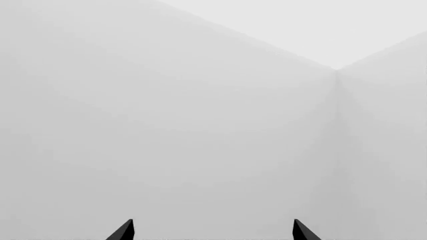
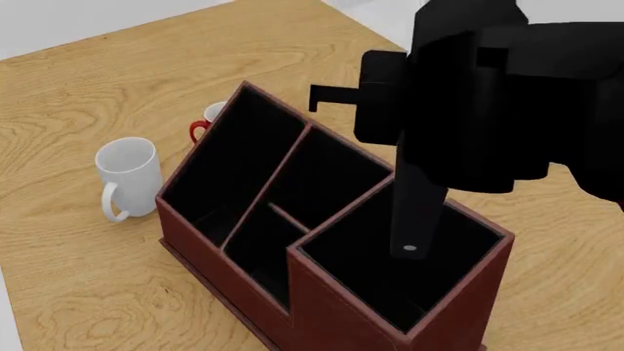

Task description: Pick up the book and place it in the right compartment of the caddy.

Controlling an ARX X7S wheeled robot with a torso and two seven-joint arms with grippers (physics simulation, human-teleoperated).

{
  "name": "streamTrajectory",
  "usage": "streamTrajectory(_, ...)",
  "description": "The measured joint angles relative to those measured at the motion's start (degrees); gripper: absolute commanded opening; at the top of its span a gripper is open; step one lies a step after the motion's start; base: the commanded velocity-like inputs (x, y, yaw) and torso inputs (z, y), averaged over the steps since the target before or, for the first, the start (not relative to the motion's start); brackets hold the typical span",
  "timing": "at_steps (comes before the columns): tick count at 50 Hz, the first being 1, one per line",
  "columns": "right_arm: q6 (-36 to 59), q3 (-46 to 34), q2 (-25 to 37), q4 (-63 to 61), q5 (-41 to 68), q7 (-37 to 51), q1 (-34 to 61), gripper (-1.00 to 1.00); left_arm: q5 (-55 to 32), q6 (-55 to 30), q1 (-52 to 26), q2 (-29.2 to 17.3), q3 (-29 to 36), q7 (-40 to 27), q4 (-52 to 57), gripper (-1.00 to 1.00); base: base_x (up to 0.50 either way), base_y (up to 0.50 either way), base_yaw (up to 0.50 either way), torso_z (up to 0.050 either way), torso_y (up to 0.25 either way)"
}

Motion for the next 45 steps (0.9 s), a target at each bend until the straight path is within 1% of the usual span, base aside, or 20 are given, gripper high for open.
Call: streamTrajectory(45,-2.1,-3.0,-0.2,-0.1,-5.7,-8.2,-6.3,-1.0,0.0,0.2,0.2,-0.3,0.4,-0.3,-0.2,1.0,0.0,0.0,0.0,0.0,0.001)
